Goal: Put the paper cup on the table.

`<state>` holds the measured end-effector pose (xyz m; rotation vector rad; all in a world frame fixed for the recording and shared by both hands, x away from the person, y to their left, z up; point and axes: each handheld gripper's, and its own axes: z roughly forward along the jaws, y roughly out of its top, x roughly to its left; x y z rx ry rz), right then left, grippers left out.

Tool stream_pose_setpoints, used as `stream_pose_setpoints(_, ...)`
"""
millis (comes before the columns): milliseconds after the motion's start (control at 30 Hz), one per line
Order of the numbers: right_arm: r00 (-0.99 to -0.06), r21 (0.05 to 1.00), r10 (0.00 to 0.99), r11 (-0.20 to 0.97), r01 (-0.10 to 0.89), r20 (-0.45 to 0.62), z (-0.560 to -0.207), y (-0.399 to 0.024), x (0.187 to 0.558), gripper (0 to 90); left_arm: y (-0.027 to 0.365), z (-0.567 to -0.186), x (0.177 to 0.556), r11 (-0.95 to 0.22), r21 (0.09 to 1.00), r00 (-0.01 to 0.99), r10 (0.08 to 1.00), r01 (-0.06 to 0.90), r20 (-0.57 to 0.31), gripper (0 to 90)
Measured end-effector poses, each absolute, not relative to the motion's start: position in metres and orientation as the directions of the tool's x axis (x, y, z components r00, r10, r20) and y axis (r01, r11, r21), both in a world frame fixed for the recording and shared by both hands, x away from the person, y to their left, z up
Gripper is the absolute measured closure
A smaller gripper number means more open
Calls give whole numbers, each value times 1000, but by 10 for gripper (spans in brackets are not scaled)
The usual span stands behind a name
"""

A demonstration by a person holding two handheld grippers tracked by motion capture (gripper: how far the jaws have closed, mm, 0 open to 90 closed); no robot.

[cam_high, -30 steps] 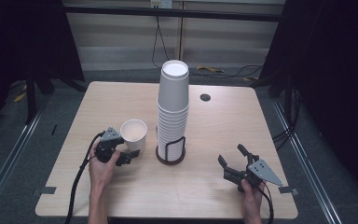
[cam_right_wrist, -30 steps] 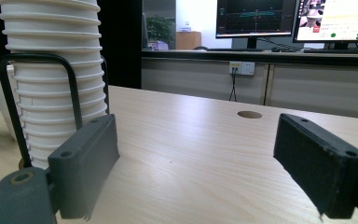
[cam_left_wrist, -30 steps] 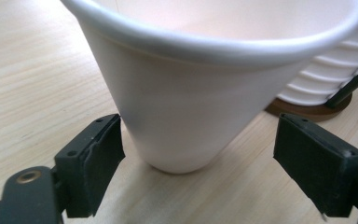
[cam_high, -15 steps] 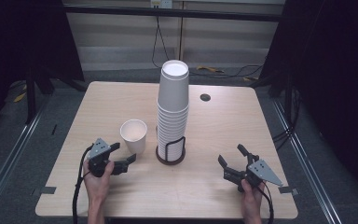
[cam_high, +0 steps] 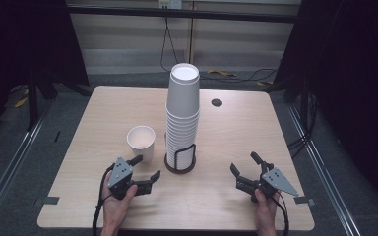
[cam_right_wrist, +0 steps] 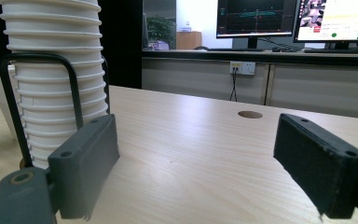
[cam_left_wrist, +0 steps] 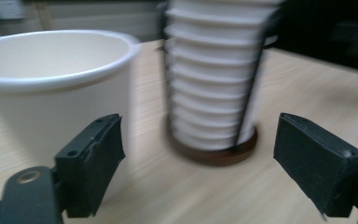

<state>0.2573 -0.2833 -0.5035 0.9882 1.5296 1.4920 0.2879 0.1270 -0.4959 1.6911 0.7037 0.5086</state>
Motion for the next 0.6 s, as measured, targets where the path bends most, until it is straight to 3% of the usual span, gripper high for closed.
stream_pose_setpoints(167,-405,1000,914,15,16,-7,-504,-283,257,136,112,-502,281,-95,977,767,636,189,-86,155)
stream_pose_setpoints(367,-405,1000,914,15,15,-7,-504,-283,257,136,107,-504,280,-98,982,777,626,162,-65,156)
stream_pose_setpoints(433,-405,1000,914,14,16,-7,-504,-283,257,136,105,-508,278,-63,982,778,620,180,-102,156)
stream_pose_setpoints(600,-406,1000,914,14,16,-7,-504,-283,257,136,104,-509,273,-69,989,782,621,132,-61,155)
